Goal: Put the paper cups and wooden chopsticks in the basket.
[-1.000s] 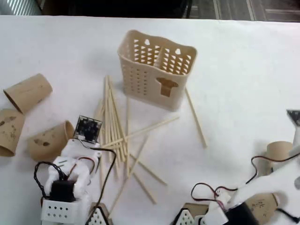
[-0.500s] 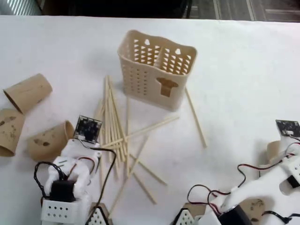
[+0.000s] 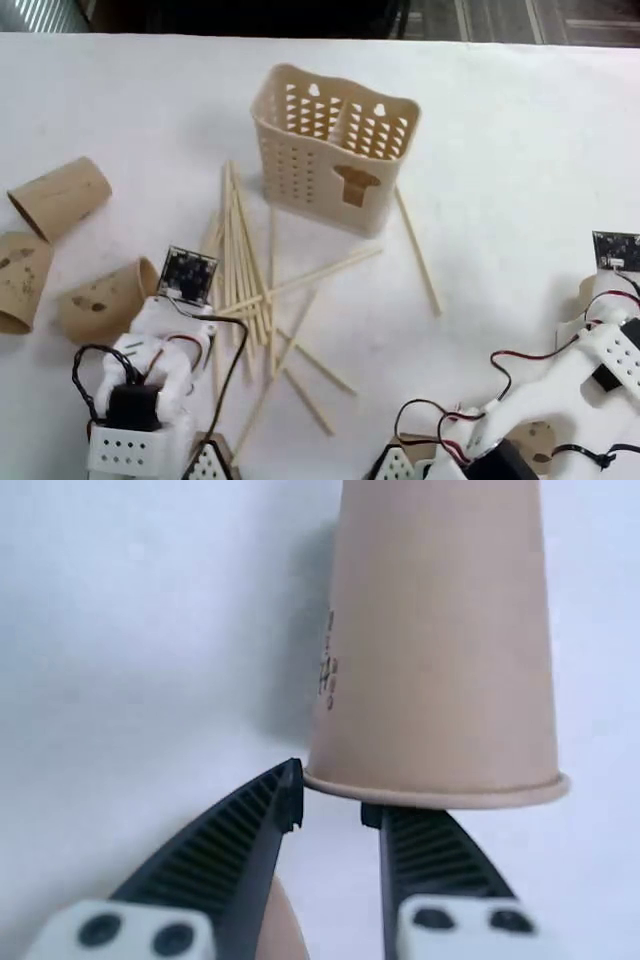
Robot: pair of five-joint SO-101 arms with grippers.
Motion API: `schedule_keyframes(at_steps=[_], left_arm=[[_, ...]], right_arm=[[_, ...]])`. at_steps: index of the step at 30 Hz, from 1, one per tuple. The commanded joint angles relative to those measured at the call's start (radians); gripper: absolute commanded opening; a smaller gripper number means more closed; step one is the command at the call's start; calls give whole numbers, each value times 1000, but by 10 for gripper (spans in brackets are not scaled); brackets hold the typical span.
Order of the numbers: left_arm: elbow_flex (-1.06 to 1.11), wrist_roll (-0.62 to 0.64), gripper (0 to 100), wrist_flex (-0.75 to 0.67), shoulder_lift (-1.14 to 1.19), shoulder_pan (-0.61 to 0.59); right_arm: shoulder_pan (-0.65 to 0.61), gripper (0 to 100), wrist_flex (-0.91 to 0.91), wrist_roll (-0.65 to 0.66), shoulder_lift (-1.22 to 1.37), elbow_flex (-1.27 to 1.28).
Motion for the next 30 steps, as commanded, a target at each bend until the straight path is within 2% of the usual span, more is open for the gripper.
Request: schedule_keyframes(at_steps=[1,6,20,23,30], left_arm=[[-5,-5,24,-15,-8,1],[-5,-5,24,-14,-8,1],[-5,-5,24,-14,-8,1],[-5,-5,24,-14,-8,1],[-5,-5,24,-15,-8,1]], right_arm=[[2,92,-48,-8,-28,-6],[-2,22,-153,-3,-30,-3],[-5,20,-222,-9,-30,-95],[-19,20,-179,-9,-30,-173],[-111,20,82,-54,-44,-462]])
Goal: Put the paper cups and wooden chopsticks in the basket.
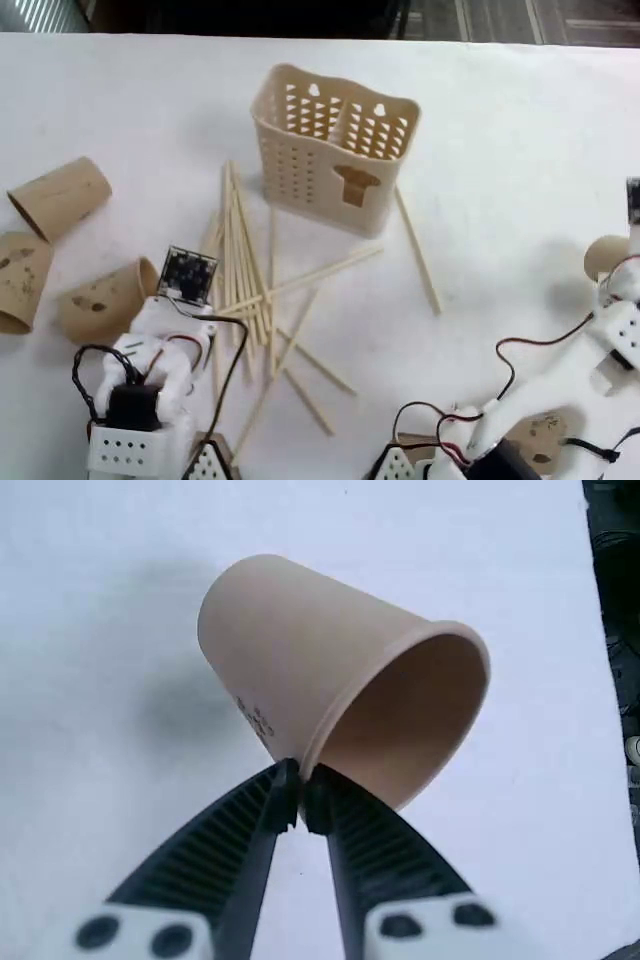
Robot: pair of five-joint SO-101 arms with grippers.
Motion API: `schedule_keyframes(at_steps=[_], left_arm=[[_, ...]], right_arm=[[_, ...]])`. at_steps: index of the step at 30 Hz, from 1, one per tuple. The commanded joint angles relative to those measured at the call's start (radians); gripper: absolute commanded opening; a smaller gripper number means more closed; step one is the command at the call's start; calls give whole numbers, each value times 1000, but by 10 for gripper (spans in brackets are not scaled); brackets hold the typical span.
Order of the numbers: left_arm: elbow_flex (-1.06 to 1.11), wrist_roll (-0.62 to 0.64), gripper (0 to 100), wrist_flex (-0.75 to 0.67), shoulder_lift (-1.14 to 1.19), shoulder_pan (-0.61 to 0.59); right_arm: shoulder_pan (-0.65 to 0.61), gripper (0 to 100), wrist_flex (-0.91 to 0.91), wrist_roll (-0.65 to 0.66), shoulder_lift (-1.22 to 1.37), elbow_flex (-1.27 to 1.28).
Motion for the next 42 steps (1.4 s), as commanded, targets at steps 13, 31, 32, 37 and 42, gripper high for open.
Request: schedule_keyframes(at_steps=[13,31,32,37,42], left_arm=[[-5,-5,24,-17,-8,1],[-5,-5,24,-14,-8,1],[-5,-5,24,-14,-8,1],[-5,-5,24,-14,-8,1],[-5,-5,24,-14,-8,1]], right_arm=[[-533,20,341,-32,-375,-428],[-978,20,303,-26,-120,-612],[-986,20,302,-26,-96,-621],[-984,20,303,-25,30,-694],[-978,20,305,-21,137,-760]])
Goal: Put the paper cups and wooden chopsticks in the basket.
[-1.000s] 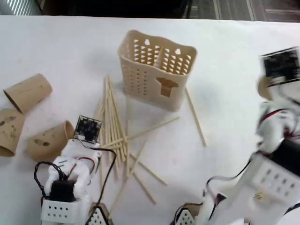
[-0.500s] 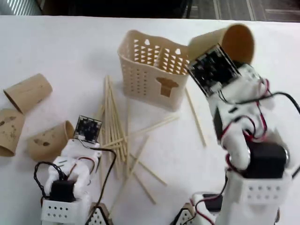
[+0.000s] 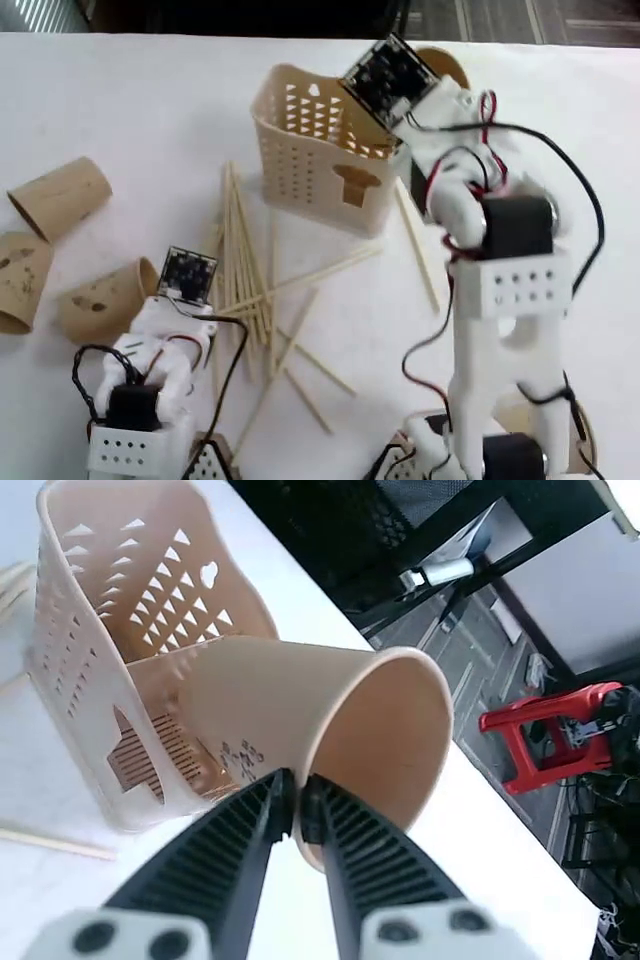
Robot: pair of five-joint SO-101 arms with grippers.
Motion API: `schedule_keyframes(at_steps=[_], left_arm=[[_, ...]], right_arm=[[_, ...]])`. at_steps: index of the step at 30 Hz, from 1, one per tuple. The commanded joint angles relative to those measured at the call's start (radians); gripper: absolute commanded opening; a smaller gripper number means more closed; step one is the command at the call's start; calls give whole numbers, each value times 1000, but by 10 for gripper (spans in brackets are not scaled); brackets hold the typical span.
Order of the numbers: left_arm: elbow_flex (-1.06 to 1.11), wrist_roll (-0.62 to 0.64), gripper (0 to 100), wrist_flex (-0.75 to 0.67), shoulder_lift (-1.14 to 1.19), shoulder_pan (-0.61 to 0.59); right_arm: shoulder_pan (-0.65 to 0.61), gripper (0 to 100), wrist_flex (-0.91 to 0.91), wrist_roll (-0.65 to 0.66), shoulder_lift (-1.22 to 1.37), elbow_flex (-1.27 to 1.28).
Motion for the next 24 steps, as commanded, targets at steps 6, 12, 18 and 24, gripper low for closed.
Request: schedule_keyframes(at_steps=[6,12,18,24], left_arm=[[-5,-5,24,-14,-8,1],[-5,-5,24,-14,-8,1],[-5,-5,24,-14,-8,-1],[-5,-5,24,-17,-8,-1]], right_arm=[[-2,134,62,0,53,-146],[-4,197,90,0,58,-210],[-5,194,96,-6,48,-213],[1,128,252,-6,-18,-212]])
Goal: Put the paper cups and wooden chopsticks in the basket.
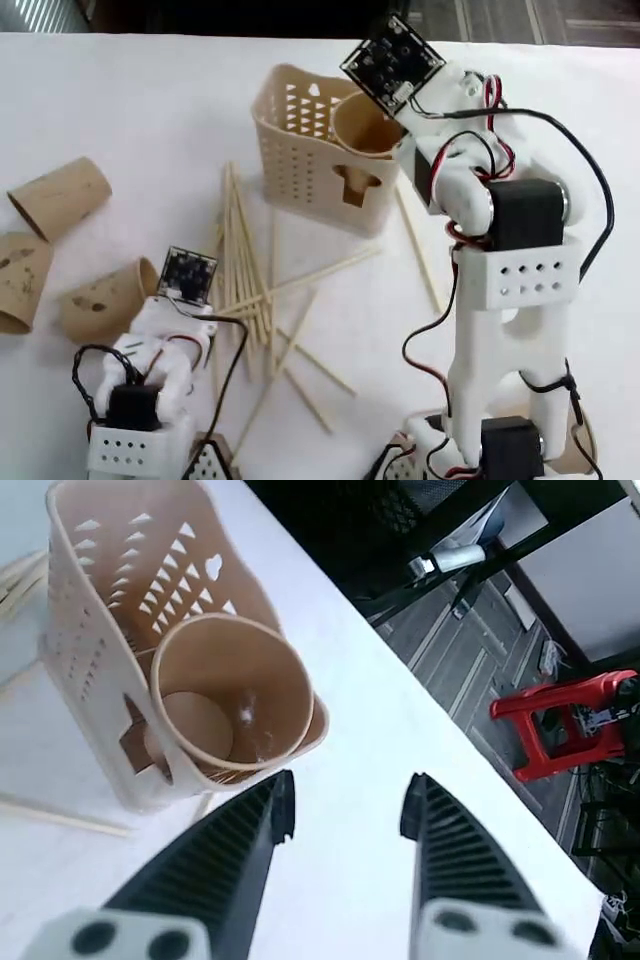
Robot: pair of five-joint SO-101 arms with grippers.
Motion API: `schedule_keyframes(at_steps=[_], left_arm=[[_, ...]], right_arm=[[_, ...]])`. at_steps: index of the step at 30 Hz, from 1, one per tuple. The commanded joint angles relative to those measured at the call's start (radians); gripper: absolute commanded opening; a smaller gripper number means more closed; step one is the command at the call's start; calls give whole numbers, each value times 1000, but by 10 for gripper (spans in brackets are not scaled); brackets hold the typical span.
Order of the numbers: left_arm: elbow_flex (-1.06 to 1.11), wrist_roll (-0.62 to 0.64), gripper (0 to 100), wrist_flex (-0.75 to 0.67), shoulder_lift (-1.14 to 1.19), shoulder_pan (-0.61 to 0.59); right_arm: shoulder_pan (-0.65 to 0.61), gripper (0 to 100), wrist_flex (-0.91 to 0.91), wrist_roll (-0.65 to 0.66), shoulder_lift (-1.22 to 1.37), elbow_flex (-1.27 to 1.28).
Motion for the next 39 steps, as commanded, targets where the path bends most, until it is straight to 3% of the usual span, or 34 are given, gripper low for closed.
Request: schedule_keyframes(at_steps=[1,3,5,12,16,21,27,34,39], left_arm=[[-5,-5,24,-17,-8,-7],[-15,-5,24,-25,-8,-45],[-44,-5,24,-21,-8,-97],[-219,-28,24,26,-8,-289],[-330,-238,24,31,-8,-372],[-462,-293,28,61,-7,-559],[-585,-554,141,173,-7,-791],[-439,-919,159,5,-7,-1049],[-334,-1068,195,-147,-7,-1147]], right_arm=[[1,93,117,-6,-77,-35],[1,24,205,-6,-91,-35],[-1,26,269,-8,-102,-8],[70,22,174,-94,-131,296],[84,21,71,-144,-154,470],[124,21,-150,-216,-189,749],[177,24,-481,-336,-199,1030],[183,24,-584,-374,-191,1131],[180,24,-596,-381,-189,1149]])
